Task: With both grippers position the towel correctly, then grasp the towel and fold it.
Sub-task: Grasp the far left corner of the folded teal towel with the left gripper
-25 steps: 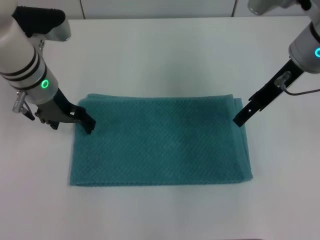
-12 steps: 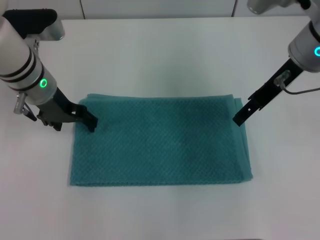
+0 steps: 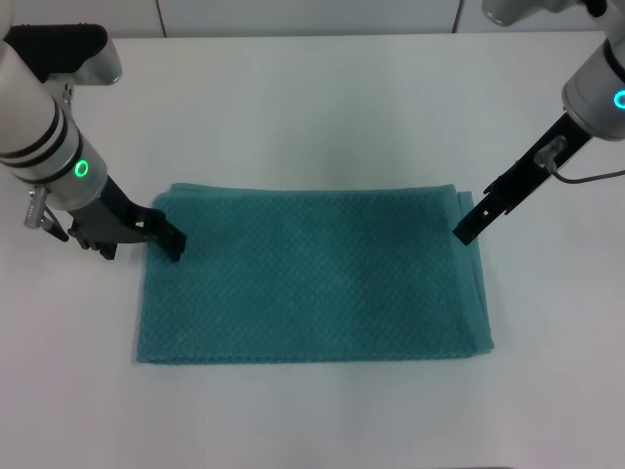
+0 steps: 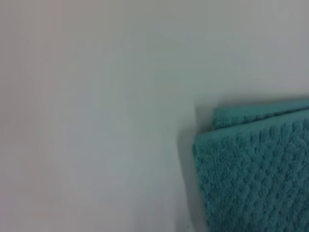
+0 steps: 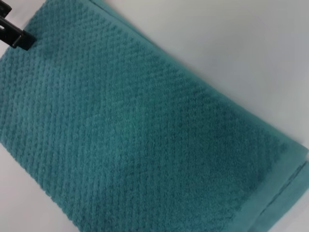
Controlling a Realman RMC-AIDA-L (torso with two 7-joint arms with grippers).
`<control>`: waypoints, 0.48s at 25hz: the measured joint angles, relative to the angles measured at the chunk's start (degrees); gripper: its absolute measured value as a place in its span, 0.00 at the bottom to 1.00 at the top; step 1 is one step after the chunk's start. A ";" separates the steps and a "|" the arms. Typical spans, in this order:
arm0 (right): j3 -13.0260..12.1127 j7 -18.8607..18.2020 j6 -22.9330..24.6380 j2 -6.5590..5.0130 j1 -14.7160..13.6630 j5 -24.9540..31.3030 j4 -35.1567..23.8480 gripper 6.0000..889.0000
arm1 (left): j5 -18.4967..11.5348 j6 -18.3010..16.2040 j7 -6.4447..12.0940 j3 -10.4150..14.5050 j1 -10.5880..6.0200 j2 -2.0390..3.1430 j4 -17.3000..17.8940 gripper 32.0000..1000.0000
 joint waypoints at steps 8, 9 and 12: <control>0.02 -0.09 0.61 0.00 0.00 0.00 0.19 0.96 | 0.04 -1.94 0.00 -0.04 -0.18 -0.12 -2.28 0.94; -0.01 -0.10 0.67 0.00 0.00 0.00 0.21 0.96 | 0.04 -2.20 0.00 -0.05 -0.21 -0.12 -2.49 0.94; 0.07 -0.11 0.70 0.00 0.00 0.00 0.29 0.96 | 0.04 -2.60 0.00 -0.07 -0.12 -0.14 -2.53 0.94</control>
